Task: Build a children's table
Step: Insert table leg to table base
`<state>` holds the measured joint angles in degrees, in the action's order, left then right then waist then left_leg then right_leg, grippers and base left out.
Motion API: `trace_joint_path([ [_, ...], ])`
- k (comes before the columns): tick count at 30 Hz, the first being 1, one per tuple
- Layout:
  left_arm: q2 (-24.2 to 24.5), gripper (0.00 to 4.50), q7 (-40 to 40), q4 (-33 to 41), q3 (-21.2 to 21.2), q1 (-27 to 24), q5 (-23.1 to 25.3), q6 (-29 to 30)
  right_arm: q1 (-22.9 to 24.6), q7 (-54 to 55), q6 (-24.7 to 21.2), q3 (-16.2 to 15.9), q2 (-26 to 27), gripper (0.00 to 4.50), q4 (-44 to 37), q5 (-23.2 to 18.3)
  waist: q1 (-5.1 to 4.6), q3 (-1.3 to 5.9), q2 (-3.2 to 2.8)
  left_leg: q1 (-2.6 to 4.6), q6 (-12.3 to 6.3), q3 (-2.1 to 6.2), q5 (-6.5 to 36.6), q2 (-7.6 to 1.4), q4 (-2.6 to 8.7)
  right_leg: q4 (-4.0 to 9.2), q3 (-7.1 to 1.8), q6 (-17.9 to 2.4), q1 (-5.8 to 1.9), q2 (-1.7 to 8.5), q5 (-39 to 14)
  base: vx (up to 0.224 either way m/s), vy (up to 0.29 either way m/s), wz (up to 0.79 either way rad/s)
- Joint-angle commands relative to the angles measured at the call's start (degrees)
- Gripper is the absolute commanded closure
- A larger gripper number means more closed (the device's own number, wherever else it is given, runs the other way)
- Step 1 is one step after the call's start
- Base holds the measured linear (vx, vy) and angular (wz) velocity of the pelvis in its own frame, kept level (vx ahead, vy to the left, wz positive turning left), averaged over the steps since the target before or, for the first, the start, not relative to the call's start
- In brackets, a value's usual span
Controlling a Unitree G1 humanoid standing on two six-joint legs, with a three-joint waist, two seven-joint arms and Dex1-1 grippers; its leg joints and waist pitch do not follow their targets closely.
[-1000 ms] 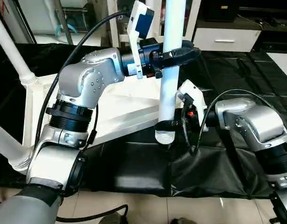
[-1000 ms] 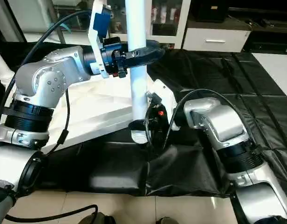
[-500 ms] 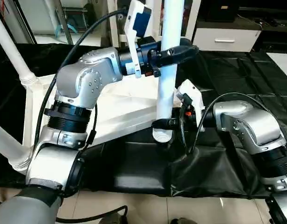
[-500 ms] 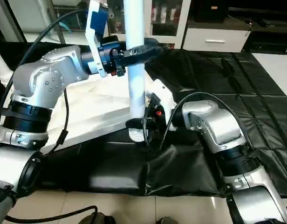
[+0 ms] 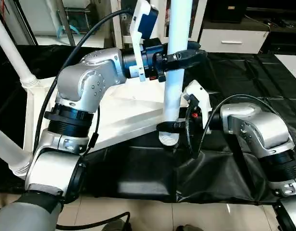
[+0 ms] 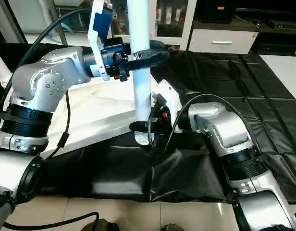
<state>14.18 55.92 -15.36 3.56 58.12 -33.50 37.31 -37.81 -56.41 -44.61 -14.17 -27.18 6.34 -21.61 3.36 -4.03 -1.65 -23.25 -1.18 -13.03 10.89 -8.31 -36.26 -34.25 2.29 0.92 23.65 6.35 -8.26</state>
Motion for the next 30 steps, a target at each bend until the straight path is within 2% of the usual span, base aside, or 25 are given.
trace_joint_path([
  [1, -0.1, 2.81, 0.8, 1.3, 0.7, -0.3, -0.2, 0.7, -1.1, 0.0, 0.6, -0.3, -0.3, 1.44, 0.3, 0.8, 0.00, 4.96, 0.84, 2.46, 1.27, 2.59, 11.0, -4.39, 4.83, 2.74, -1.68, -15.9, -2.32, 2.56, -12.3, 0.000, 0.000, 0.00],
  [9, -0.4, 2.81, 1.0, 1.4, 0.4, 0.0, -0.4, 0.9, -1.5, -1.3, 1.1, -1.1, 0.3, 1.44, 0.7, 0.9, 0.01, 5.00, 0.89, 2.43, 1.06, 2.59, 10.8, -4.35, 4.74, 2.75, -1.66, -15.9, -2.36, 2.58, -12.5, 0.000, 0.000, 0.00],
  [15, -0.4, 2.81, 1.1, 1.6, 0.2, -0.1, -0.4, 1.1, -1.4, -3.3, 1.8, -1.7, 0.1, 2.09, 0.7, 0.5, 0.06, 4.98, 0.93, 2.41, 0.81, 2.59, 10.8, -4.37, 4.71, 2.76, -1.67, -16.0, -2.36, 2.63, -12.6, 0.000, 0.000, 0.00],
  [20, -0.3, 2.81, 1.3, 2.0, 0.3, -0.2, -0.5, 1.4, -1.2, -4.3, 1.9, -1.9, 0.0, 2.42, 0.6, 0.3, 0.04, 4.99, 0.89, 2.41, 0.86, 2.61, 10.7, -4.37, 4.72, 2.69, -1.67, -16.0, -2.34, 2.57, -12.5, 0.000, 0.000, 0.00],
  [24, -0.4, 2.81, 1.3, 2.2, 0.2, -0.4, -0.7, 1.6, -1.0, -4.3, 2.1, -1.7, 0.3, 2.52, 0.9, 0.3, 0.07, 4.96, 0.75, 2.46, 1.15, 2.63, 11.4, -4.36, 4.75, 2.80, -1.66, -15.9, -2.28, 2.57, -13.0, 0.000, 0.000, 0.00],
  [26, -0.4, 2.25, 0.5, 2.0, 0.1, -0.4, -0.4, 1.8, -0.9, -4.0, 2.3, -1.4, 0.4, 2.53, 1.0, 0.4, 0.07, 5.00, 0.73, 2.47, 1.15, 2.65, 11.2, -4.38, 4.76, 2.69, -1.65, -16.0, -2.31, 2.54, -12.6, 0.000, 0.000, 0.00],
  [27, -0.4, 2.11, -0.1, 1.2, -1.1, -0.3, -1.8, 4.3, -0.7, -2.4, 2.8, 0.0, 1.0, 2.54, 1.7, 0.5, 0.00, 5.00, 0.75, 2.43, 1.24, 2.59, 11.2, -4.33, 4.73, 2.62, -1.66, -16.1, -2.29, 2.51, -12.2, 0.000, 0.000, 0.00],
  [29, -0.5, 2.04, -1.0, -0.1, -2.1, -0.5, -1.7, 4.1, -0.6, -0.1, 3.6, 1.9, 1.5, 2.55, 2.9, 0.6, -0.05, 4.98, 0.69, 2.41, 1.19, 2.62, 11.4, -4.31, 4.72, 2.71, -1.66, -16.3, -2.23, 2.52, -12.6, 0.000, 0.000, 0.00],
  [30, -0.7, 1.75, -1.7, -1.0, -2.7, -0.6, -1.6, 3.7, -0.7, 0.9, 4.0, 2.9, 1.7, 2.56, 3.6, 0.6, -0.10, 4.95, 0.76, 2.41, 1.35, 2.61, 11.7, -4.25, 4.72, 2.81, -1.68, -16.2, -2.18, 2.54, -13.1, 0.000, 0.000, 0.00],
])
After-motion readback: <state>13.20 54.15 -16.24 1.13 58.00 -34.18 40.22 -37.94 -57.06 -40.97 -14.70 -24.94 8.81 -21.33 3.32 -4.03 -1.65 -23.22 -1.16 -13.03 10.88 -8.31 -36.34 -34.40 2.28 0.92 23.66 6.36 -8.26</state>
